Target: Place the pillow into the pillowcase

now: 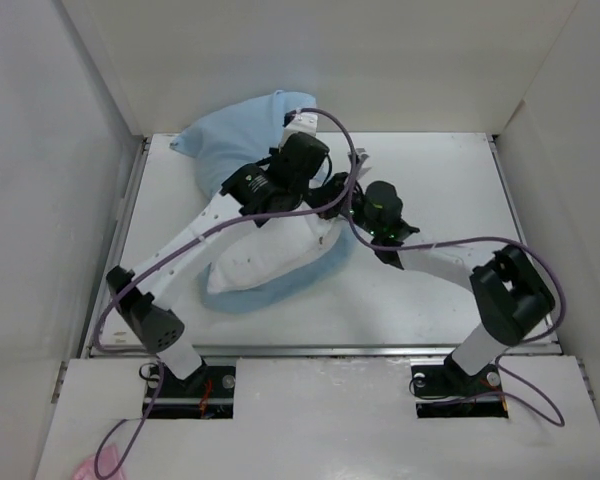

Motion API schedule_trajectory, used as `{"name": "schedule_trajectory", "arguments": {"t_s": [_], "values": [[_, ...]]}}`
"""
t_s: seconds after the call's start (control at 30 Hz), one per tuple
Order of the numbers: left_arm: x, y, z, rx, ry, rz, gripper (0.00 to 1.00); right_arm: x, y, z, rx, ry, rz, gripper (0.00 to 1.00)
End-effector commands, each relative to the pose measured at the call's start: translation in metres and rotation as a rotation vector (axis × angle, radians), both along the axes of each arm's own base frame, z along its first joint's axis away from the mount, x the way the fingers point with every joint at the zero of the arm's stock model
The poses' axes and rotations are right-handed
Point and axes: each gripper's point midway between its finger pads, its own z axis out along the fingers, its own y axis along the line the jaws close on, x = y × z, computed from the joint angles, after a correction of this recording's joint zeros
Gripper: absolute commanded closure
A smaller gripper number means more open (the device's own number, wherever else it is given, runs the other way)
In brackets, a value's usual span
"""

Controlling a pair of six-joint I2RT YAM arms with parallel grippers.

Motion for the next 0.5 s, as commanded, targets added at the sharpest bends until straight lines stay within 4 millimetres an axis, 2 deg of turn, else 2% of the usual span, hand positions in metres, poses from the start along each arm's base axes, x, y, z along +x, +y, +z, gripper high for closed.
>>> {"name": "schedule_trajectory", "arguments": {"t_s": [0.0,0.03,0.07,0.1,0.13,0.2,0.23,0.3,0.33,0.4,0.47], "values": [[-0.057,-0.043,0.016,-0.211,0.069,-0.251,1.0,0.035,-0.09,0.136,0.41,-0.269,-0.469,1.0],[-0.072,-0.048,0.021,-0.254,0.075,-0.31,1.0,0.035,-0.097,0.135,0.438,-0.266,-0.5,1.0],[-0.083,-0.06,0.021,-0.294,0.087,-0.376,1.0,0.037,-0.114,0.132,0.467,-0.264,-0.579,1.0],[-0.104,-0.074,0.009,-0.336,0.162,-0.472,1.0,0.031,-0.118,0.142,0.523,-0.304,-0.599,1.0],[-0.113,-0.079,0.009,-0.361,0.185,-0.519,1.0,0.032,-0.121,0.14,0.513,-0.325,-0.644,1.0],[-0.136,-0.092,0.01,-0.392,0.23,-0.606,1.0,0.038,-0.121,0.122,0.506,-0.306,-0.737,1.0],[-0.145,-0.094,0.002,-0.39,0.27,-0.62,1.0,0.04,-0.12,0.119,0.491,-0.318,-0.771,1.0],[-0.157,-0.097,-0.008,-0.365,0.315,-0.643,1.0,0.043,-0.121,0.105,0.497,-0.314,-0.868,1.0],[-0.158,-0.096,-0.013,-0.366,0.332,-0.632,1.0,0.05,-0.118,0.086,0.494,-0.308,-0.91,1.0],[-0.159,-0.096,-0.018,-0.365,0.345,-0.623,1.0,0.06,-0.115,0.067,0.474,-0.288,-0.941,1.0],[-0.155,-0.095,-0.012,-0.379,0.319,-0.604,1.0,0.066,-0.101,0.051,0.434,-0.254,-0.927,1.0]]}}
